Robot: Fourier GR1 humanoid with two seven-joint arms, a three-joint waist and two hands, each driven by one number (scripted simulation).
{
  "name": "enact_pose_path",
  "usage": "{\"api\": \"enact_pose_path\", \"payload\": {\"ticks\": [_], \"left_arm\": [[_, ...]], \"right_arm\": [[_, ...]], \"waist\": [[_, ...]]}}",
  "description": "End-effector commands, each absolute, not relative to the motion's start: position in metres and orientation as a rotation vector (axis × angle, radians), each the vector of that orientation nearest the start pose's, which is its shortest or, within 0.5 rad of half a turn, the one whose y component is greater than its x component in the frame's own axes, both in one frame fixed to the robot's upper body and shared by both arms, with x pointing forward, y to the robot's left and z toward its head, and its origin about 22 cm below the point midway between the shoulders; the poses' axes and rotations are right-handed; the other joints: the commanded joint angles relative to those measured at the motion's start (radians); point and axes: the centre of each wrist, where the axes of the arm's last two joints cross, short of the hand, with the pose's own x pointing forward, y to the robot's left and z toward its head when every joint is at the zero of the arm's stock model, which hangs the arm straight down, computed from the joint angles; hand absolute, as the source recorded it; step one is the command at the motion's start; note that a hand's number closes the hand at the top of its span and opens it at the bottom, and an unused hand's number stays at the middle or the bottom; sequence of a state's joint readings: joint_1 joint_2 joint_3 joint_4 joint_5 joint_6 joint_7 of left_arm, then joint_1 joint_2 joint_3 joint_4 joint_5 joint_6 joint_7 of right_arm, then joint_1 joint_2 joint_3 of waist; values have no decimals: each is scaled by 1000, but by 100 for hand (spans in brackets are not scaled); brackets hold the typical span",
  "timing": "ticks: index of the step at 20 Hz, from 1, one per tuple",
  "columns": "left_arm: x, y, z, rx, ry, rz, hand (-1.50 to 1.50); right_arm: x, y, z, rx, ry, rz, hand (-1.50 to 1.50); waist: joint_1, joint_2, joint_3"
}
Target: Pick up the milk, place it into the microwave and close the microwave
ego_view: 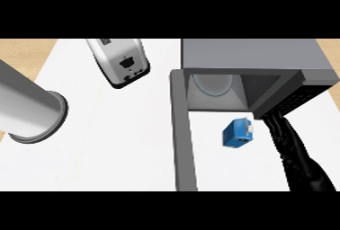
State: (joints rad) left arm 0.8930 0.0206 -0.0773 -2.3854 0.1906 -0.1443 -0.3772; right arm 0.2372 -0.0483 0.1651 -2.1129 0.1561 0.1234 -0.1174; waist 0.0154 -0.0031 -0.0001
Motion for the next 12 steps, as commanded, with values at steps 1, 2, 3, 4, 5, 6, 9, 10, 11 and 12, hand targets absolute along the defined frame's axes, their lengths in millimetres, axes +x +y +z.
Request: {"api": "enact_pose_path", "payload": {"ticks": [1, 2, 3, 4, 5, 6, 9, 10, 11, 12], "left_arm": [[31, 262, 86, 47, -1965, 158, -150], [22, 262, 94, 78, -1980, 154, -150], [24, 265, 75, 57, -1983, 167, -150], [25, 268, 102, 79, -1994, 162, -150], [29, 271, 79, 83, -1988, 188, -150], [23, 269, 79, 57, -1986, 162, -150], [33, 275, 83, 63, -1988, 189, -150], [19, 276, 78, 64, -1994, 172, -150], [21, 279, 80, 52, -1988, 181, -150], [8, 280, 92, 54, -1998, 152, -150]], "right_arm": [[189, -230, 58, -8, -1976, 304, -150], [188, -211, 61, -3, -1983, 355, -150], [190, -219, 53, -19, -1958, 351, -150], [200, -218, 73, -45, -1967, 338, -150], [208, -211, 54, -46, -1951, 375, -150], [222, -218, 63, -61, -1957, 360, -150], [205, -227, 31, -61, -1956, 368, -150], [219, -206, 29, -96, -1934, 368, -150], [215, -211, 6, -90, -1919, 390, -150], [232, -222, 32, -129, -1946, 353, -150]], "waist": [[1, 1, 0], [4, 0, 0], [1, 0, 0], [-1, 1, 0], [0, 2, 0], [3, 1, 0], [-10, 2, 0], [1, 1, 0], [0, 2, 0], [4, 1, 0]]}}
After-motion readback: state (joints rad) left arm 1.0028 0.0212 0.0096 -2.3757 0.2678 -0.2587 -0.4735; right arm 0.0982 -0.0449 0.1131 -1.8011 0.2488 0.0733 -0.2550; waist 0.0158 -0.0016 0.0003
